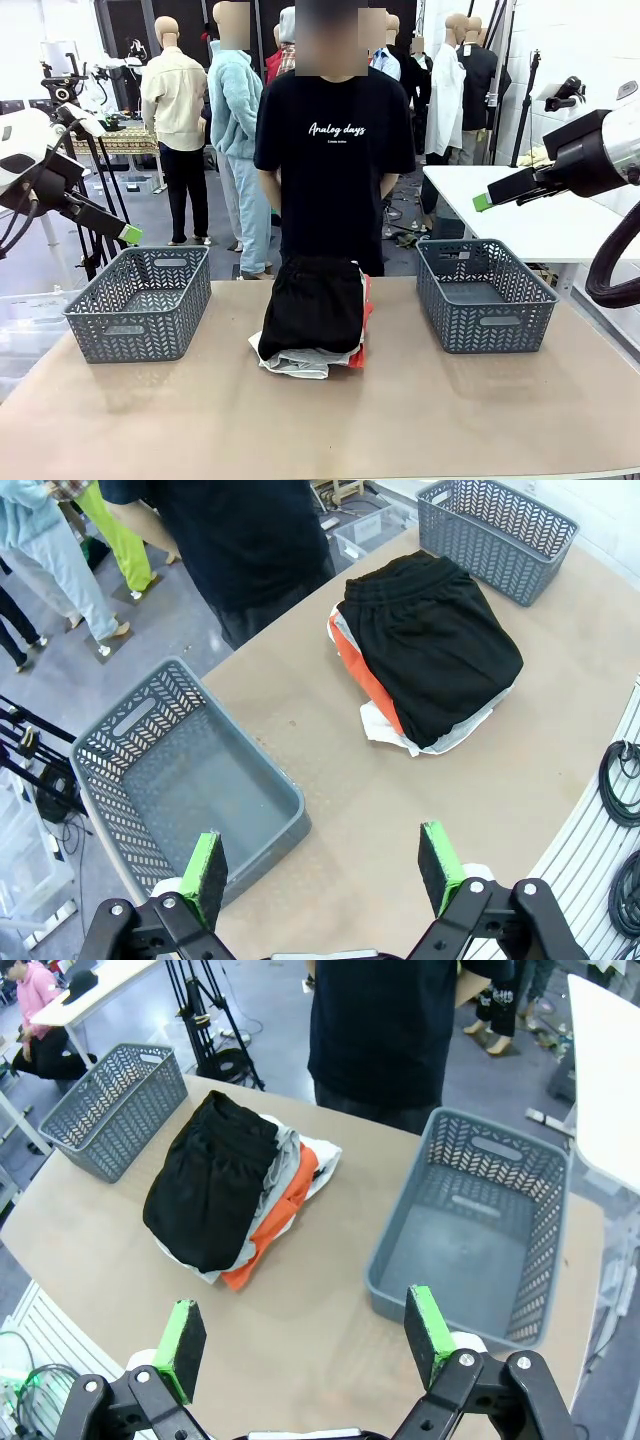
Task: Sort the tops and bottoms.
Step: Lift clothes from the center of the table with your left hand.
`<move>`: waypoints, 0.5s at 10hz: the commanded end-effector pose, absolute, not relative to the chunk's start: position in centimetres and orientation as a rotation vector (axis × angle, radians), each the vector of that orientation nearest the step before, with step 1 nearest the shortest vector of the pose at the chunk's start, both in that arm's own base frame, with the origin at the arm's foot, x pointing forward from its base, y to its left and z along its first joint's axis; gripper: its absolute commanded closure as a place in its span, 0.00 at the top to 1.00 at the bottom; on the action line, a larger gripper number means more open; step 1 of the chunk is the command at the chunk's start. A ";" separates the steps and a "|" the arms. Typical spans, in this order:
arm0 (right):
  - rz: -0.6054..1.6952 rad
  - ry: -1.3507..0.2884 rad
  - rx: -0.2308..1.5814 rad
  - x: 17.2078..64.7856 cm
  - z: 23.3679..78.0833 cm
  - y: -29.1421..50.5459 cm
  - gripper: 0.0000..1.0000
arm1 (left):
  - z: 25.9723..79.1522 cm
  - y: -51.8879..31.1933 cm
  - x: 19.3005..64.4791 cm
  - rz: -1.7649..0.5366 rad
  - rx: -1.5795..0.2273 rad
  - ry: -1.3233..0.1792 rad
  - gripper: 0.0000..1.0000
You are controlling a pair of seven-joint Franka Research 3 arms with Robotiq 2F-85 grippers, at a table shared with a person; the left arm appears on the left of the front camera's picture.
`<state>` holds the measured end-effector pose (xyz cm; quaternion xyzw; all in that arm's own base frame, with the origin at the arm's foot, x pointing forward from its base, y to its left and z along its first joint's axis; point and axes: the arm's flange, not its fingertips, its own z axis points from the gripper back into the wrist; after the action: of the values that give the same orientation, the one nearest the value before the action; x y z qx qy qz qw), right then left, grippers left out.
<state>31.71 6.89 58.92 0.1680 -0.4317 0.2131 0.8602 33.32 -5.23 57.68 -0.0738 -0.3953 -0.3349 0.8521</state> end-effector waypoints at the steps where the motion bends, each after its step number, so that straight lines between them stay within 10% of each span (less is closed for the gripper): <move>1: 0.445 -0.906 0.371 31.8 58.8 7.0 1.00 | 57.2 -6.8 34.6 -0.712 -0.241 -0.778 1.00; 5: 0.445 -0.906 0.371 31.8 58.8 7.0 1.00 | 54.6 -18.1 42.3 -0.772 -0.344 -0.566 1.00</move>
<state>31.67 6.98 58.95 0.1673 -0.4318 0.2140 0.8601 38.36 -16.95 53.97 -0.1513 -0.3021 -0.3740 0.8637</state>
